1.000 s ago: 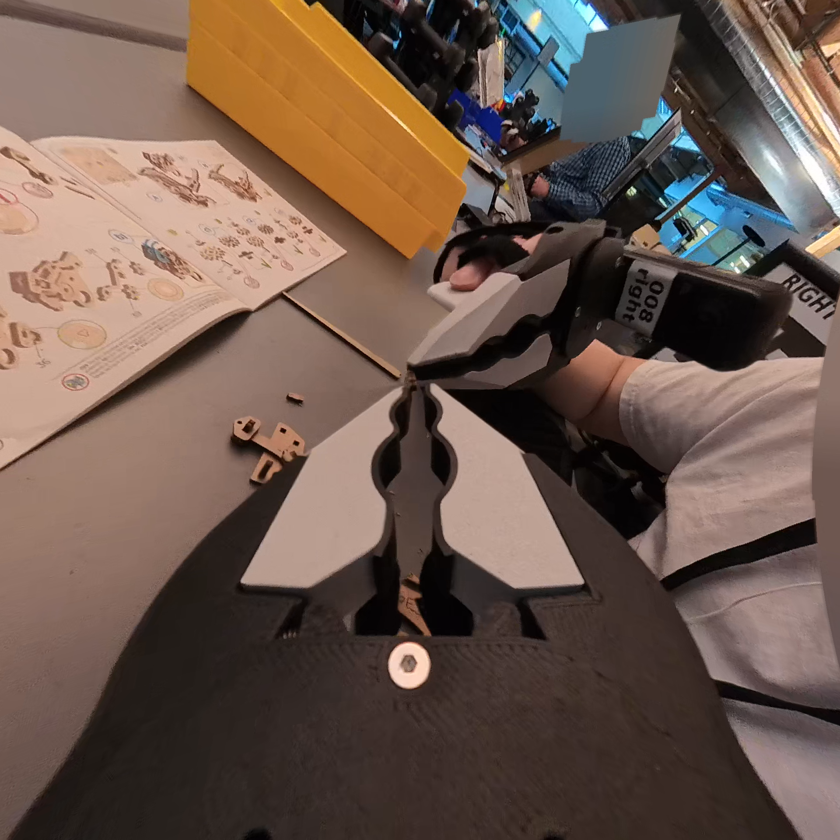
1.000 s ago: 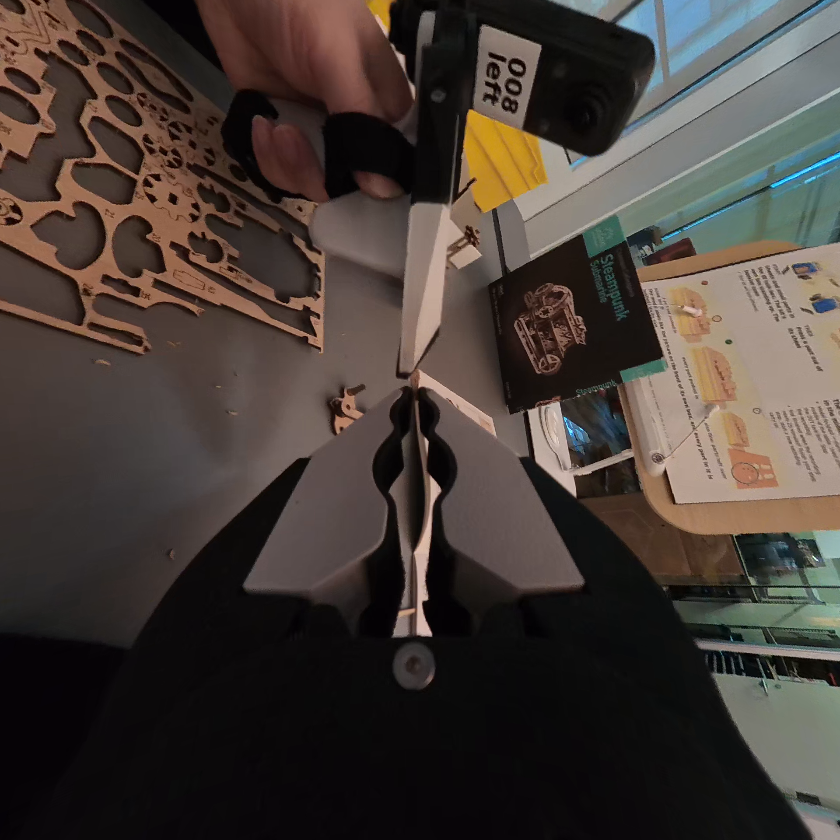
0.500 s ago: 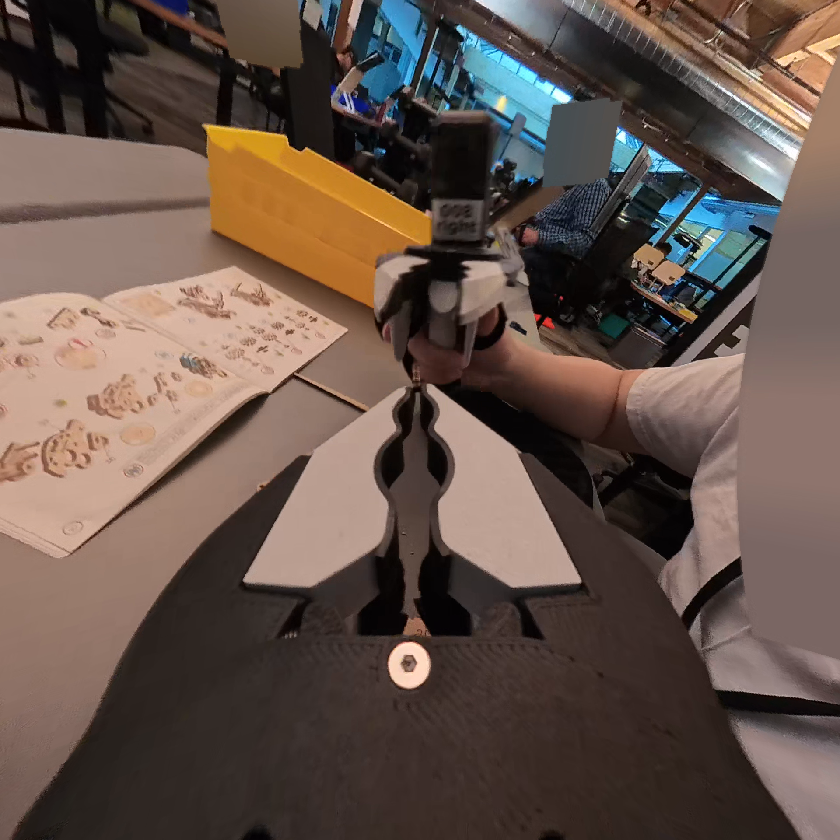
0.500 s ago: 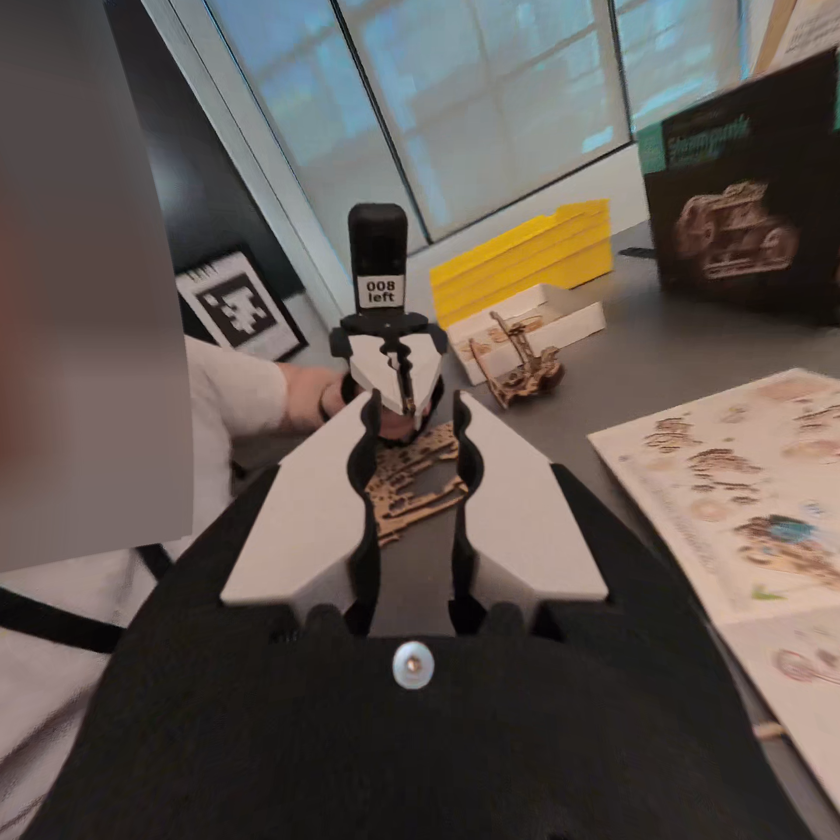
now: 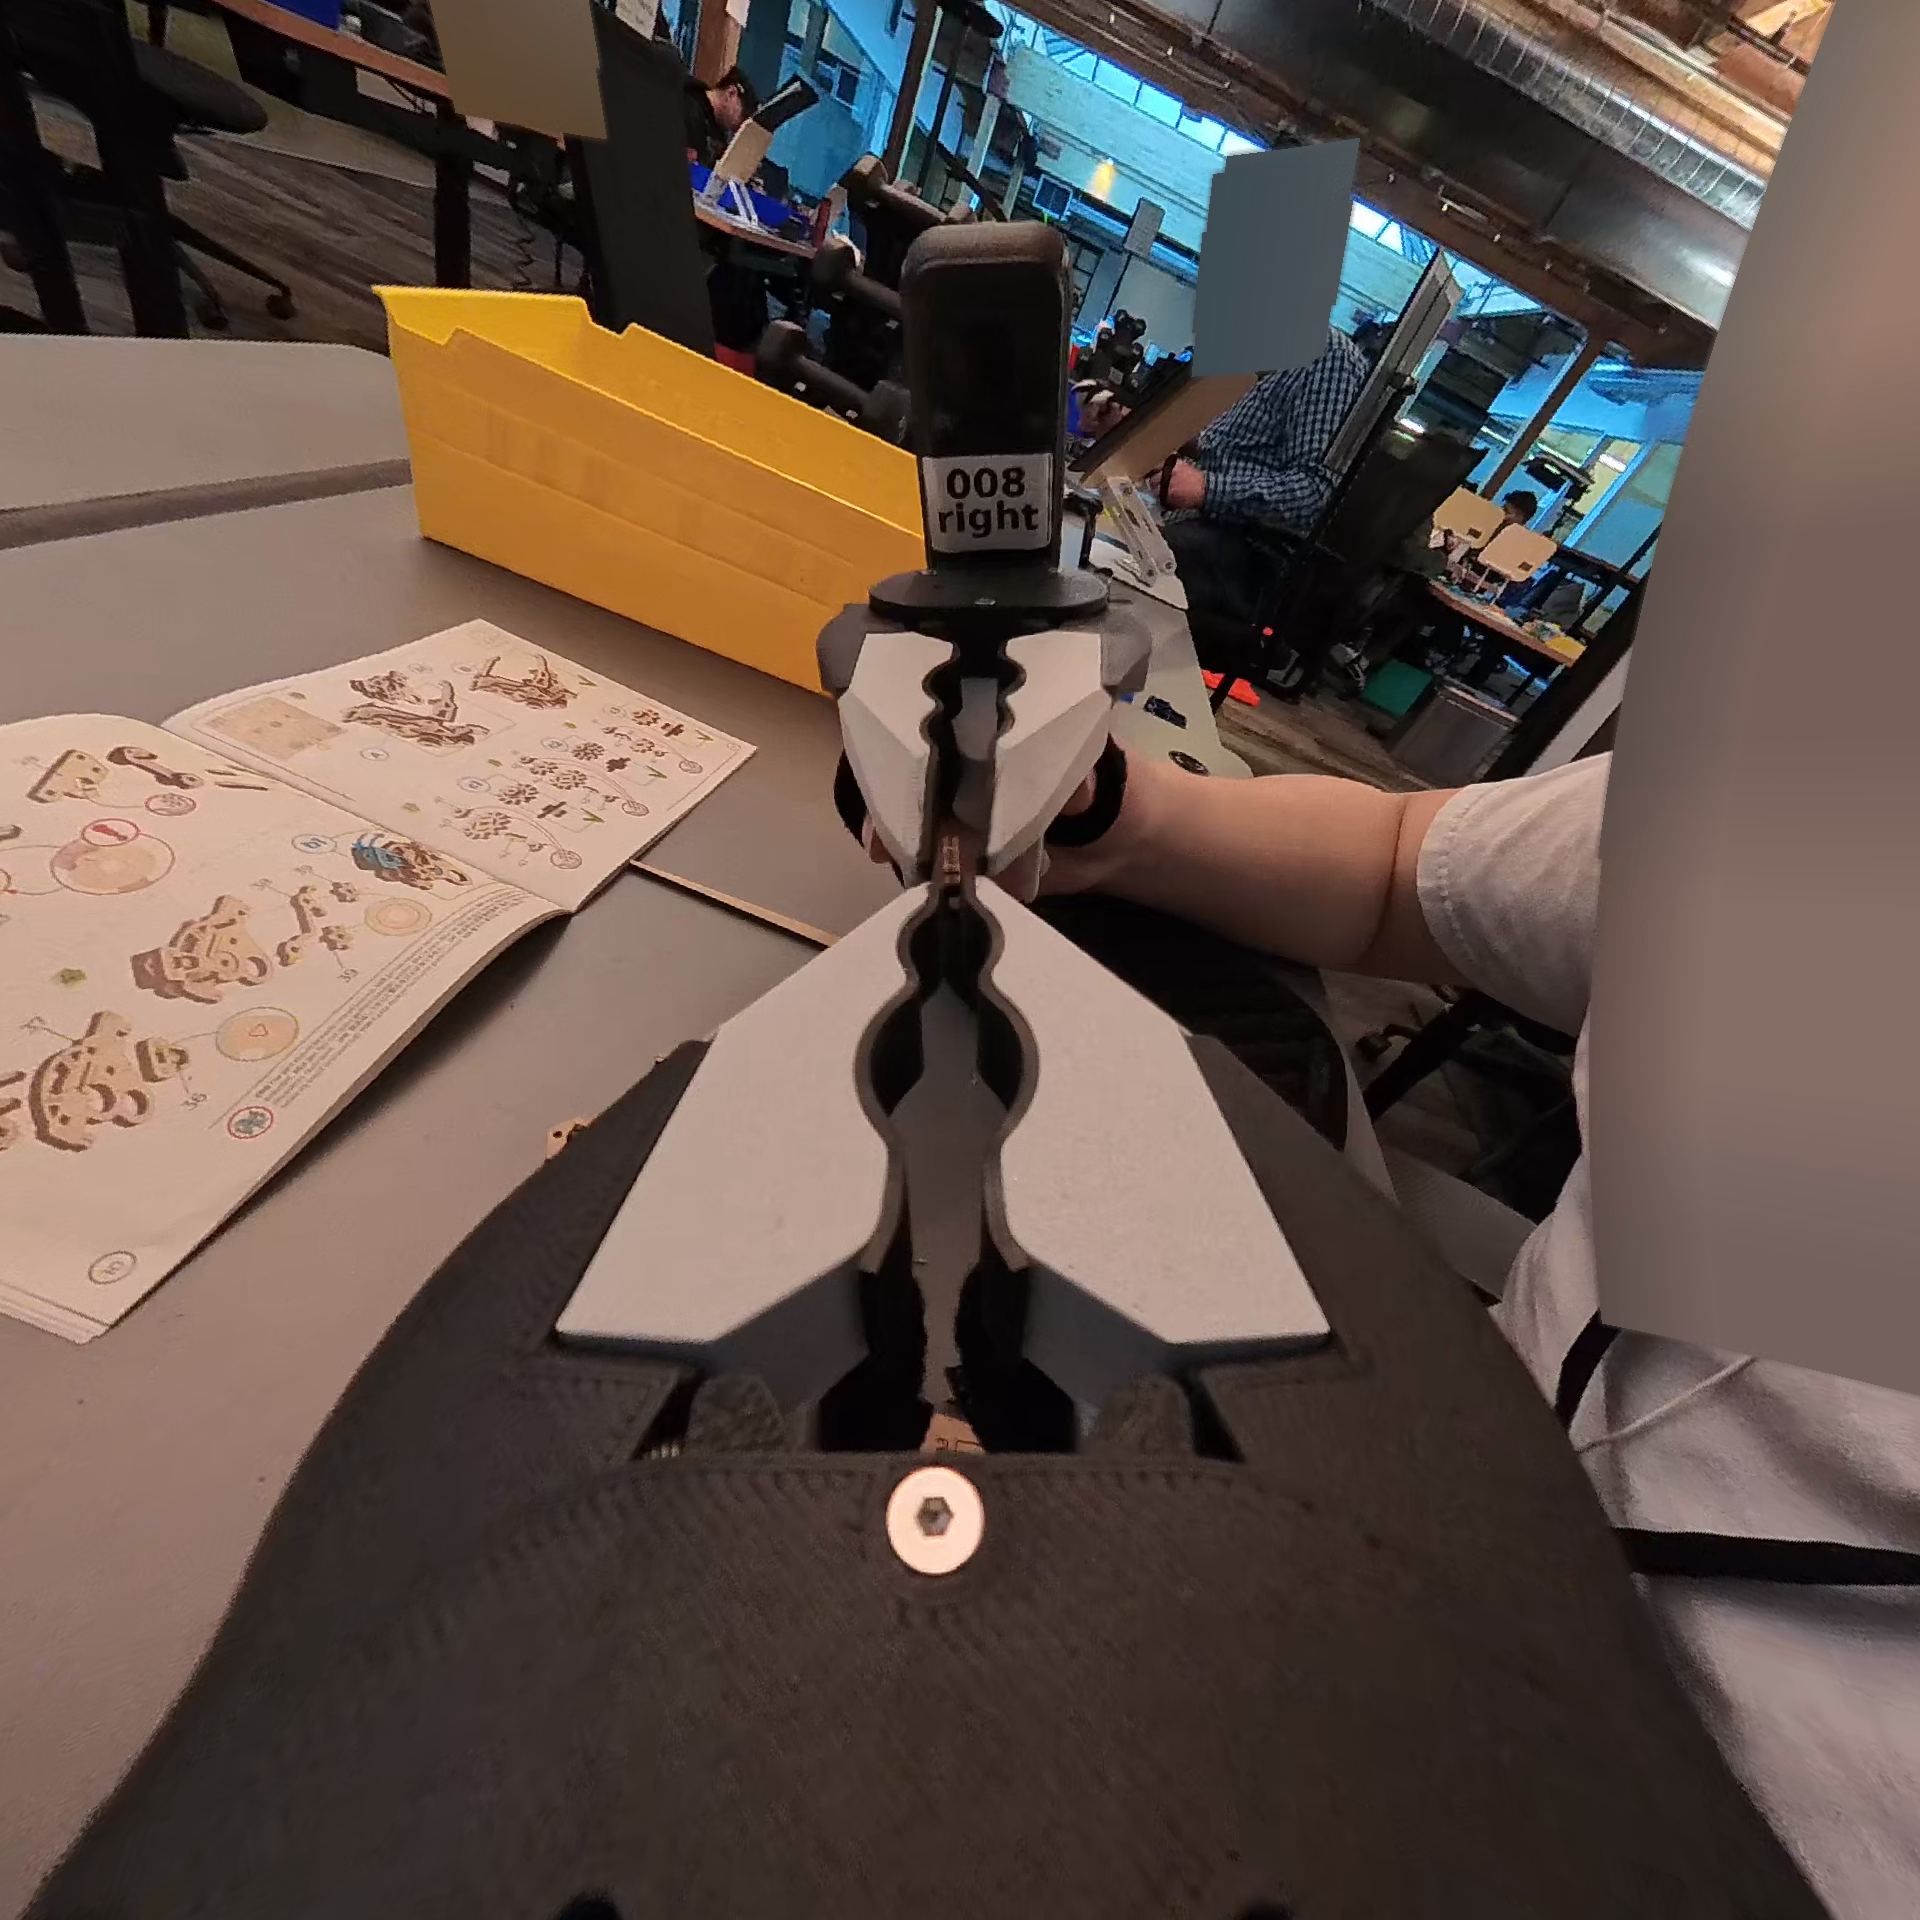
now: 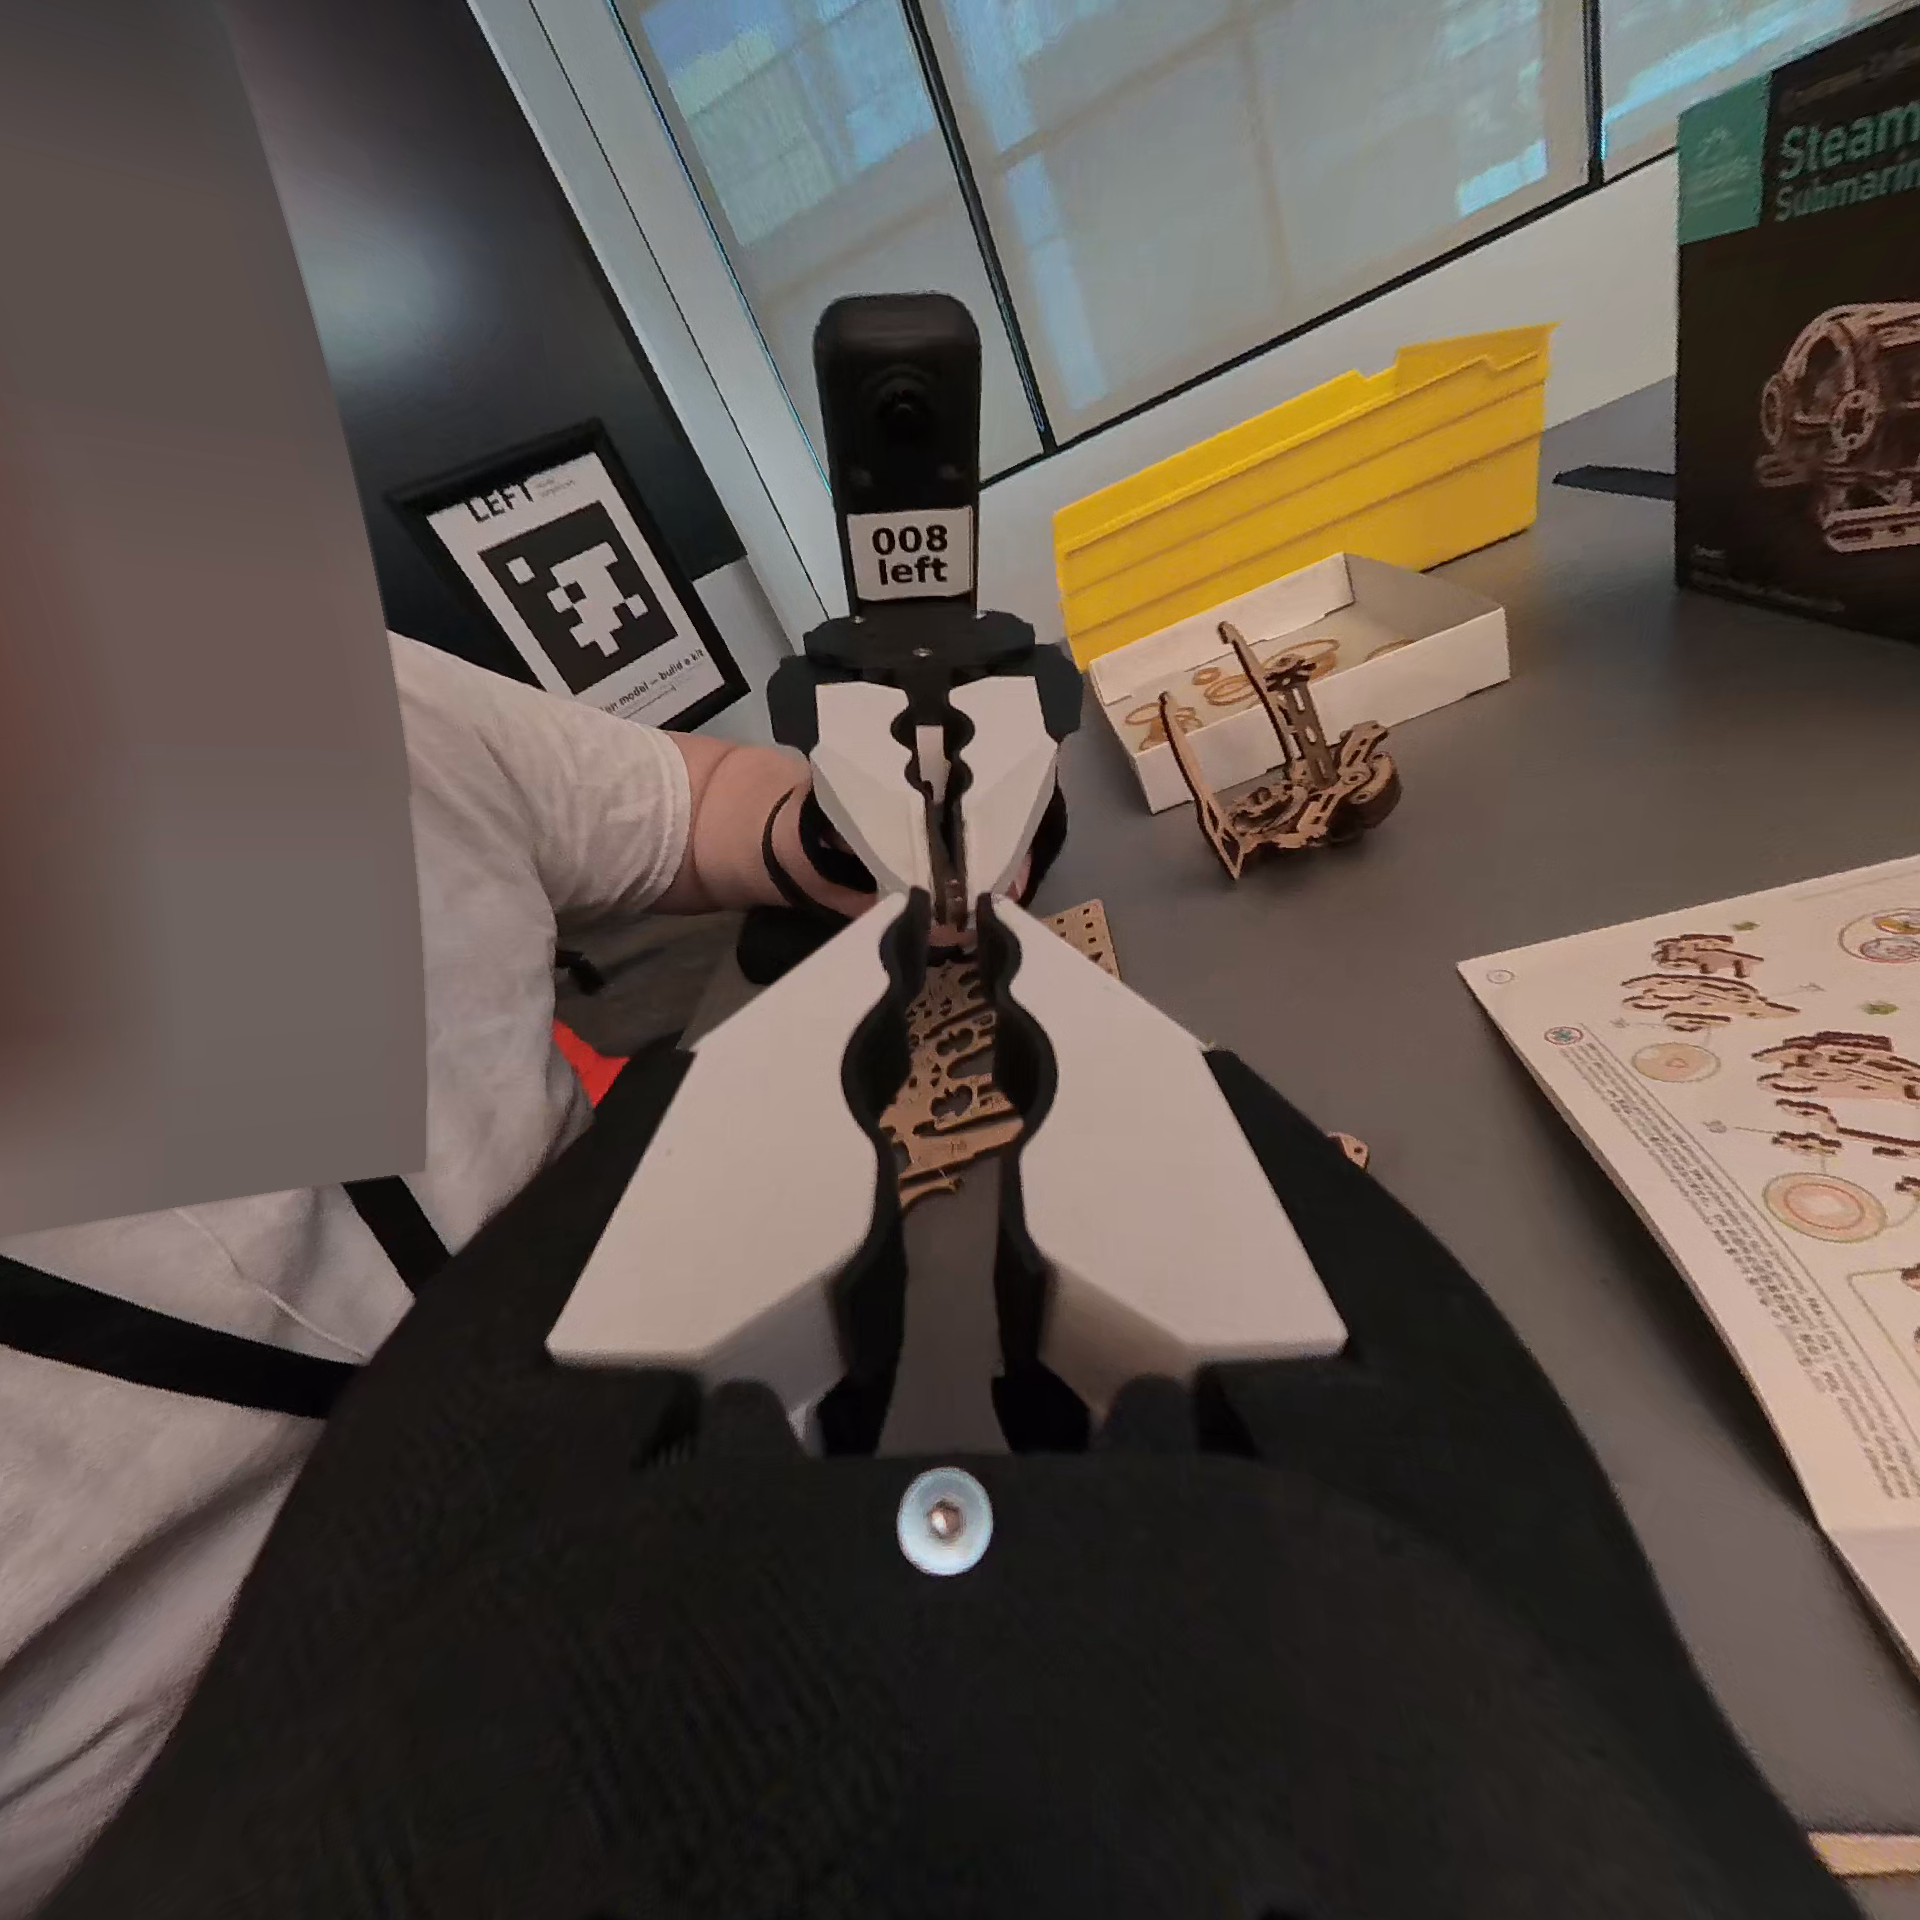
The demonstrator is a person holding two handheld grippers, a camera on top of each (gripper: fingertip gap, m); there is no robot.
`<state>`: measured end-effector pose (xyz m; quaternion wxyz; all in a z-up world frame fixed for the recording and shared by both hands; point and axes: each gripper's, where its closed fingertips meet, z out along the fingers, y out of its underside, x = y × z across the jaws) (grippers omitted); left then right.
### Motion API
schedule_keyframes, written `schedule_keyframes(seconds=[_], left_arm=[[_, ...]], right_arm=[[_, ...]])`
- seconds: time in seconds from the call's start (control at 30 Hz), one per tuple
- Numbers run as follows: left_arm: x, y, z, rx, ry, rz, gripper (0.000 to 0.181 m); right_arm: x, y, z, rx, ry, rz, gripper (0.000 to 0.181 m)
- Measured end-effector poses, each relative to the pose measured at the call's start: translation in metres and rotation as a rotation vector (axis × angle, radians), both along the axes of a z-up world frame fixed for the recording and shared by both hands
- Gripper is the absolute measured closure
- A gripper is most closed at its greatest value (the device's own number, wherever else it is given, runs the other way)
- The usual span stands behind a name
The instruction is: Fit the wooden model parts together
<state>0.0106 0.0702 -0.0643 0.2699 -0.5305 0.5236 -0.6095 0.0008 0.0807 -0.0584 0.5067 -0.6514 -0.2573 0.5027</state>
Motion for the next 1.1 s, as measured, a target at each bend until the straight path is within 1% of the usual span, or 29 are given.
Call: schedule_keyframes(seconds=[0.07, 0.13, 0.33, 0.63, 0.93, 1.1], left_arm=[[0.000, -0.001, -0.001, 0.011, 0.005, -0.004, 0.181], [0.000, -0.002, -0.001, 0.006, 0.001, -0.008, 0.181], [0.000, -0.004, -0.001, 0.003, 0.000, -0.028, 0.181], [0.000, -0.004, -0.002, 0.005, 0.009, -0.033, 0.181], [0.001, -0.003, -0.007, -0.004, 0.027, -0.032, 0.180], [0.002, 0.001, -0.008, 0.068, 0.029, 0.003, 0.180]], right_arm=[[-0.001, 0.000, -0.001, 0.003, -0.013, 0.001, 0.177], [-0.001, -0.001, 0.000, 0.008, -0.010, 0.005, 0.181], [-0.001, -0.004, -0.001, -0.018, 0.021, 0.036, 0.181], [-0.001, -0.003, -0.002, -0.032, 0.047, 0.040, 0.181], [0.001, -0.002, -0.007, -0.001, -0.018, 0.015, 0.181], [0.003, 0.000, -0.010, 0.020, -0.058, -0.008, 0.181]])
